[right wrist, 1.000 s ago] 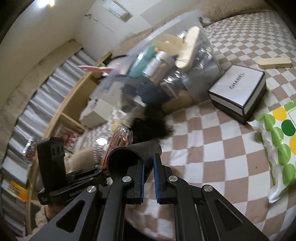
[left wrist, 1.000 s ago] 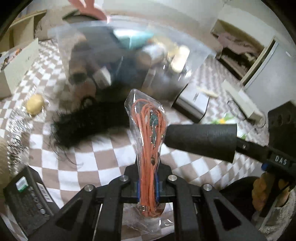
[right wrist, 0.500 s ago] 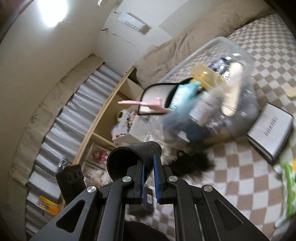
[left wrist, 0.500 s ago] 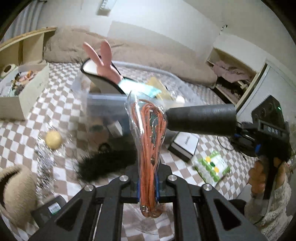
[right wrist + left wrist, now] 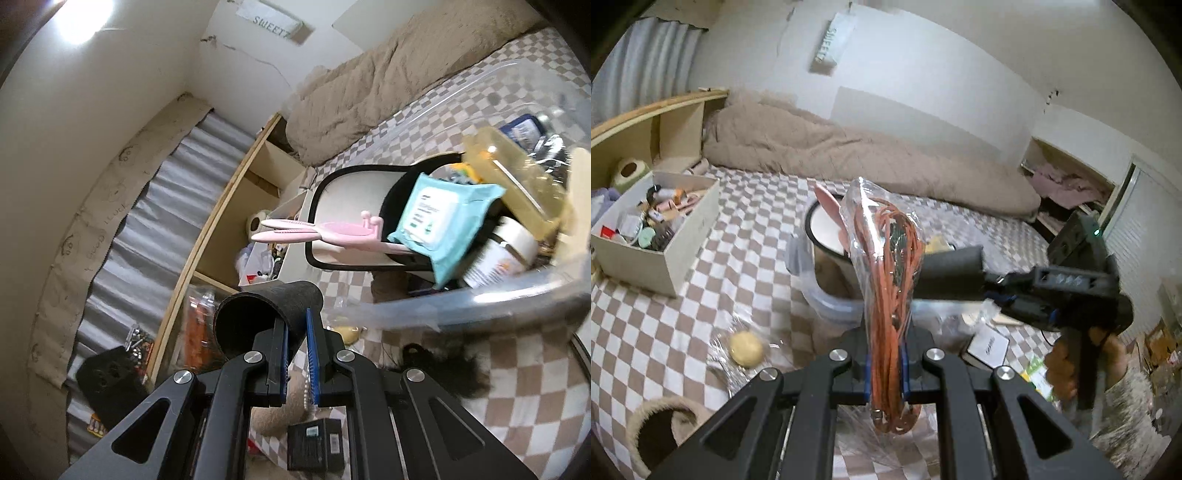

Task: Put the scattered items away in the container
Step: 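Lift the bagged orange cable with the left gripper over the clear box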

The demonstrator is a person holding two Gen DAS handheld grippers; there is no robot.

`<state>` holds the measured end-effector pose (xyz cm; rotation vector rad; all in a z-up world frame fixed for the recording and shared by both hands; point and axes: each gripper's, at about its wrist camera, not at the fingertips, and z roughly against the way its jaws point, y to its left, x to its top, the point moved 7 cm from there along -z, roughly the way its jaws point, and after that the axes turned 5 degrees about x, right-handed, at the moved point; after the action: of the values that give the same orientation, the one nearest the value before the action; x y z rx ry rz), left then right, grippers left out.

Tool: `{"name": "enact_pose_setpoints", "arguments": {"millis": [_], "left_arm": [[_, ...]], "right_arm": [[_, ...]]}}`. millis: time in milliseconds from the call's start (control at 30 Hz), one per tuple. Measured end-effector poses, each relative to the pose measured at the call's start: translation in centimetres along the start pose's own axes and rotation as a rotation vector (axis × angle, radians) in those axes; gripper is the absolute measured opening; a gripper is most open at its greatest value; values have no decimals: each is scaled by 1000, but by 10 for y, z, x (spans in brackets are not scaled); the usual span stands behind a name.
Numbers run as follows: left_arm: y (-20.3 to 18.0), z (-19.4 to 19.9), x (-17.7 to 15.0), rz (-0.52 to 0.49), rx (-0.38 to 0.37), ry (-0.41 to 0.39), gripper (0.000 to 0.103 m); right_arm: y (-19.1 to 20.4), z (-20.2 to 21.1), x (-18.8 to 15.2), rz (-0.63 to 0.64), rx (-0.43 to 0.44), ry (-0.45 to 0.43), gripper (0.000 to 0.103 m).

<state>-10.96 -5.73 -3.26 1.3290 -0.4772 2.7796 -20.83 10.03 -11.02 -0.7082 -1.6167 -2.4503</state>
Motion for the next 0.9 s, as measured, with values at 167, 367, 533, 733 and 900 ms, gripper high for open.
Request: {"name": "enact_pose_setpoints", "arguments": {"millis": [167,367,533,733,900], "left_arm": [[5,-2,14,-1,1,-18,11],[8,-4,19,-8,-1,-21,11],[13,-4,18,-3,5,-22,11],[17,-5,16,1,12,-15,11],[19,-6,14,2,24,-9,11]], "right_arm": [[2,-24,1,65,-74,19,10],[3,-48,-1,158,-190,39,10],[1,-65,10,178,-249,81,10],[-15,-85,16,158,-317,154,10],[-24,-96,15,157,-360,182,9]]}}
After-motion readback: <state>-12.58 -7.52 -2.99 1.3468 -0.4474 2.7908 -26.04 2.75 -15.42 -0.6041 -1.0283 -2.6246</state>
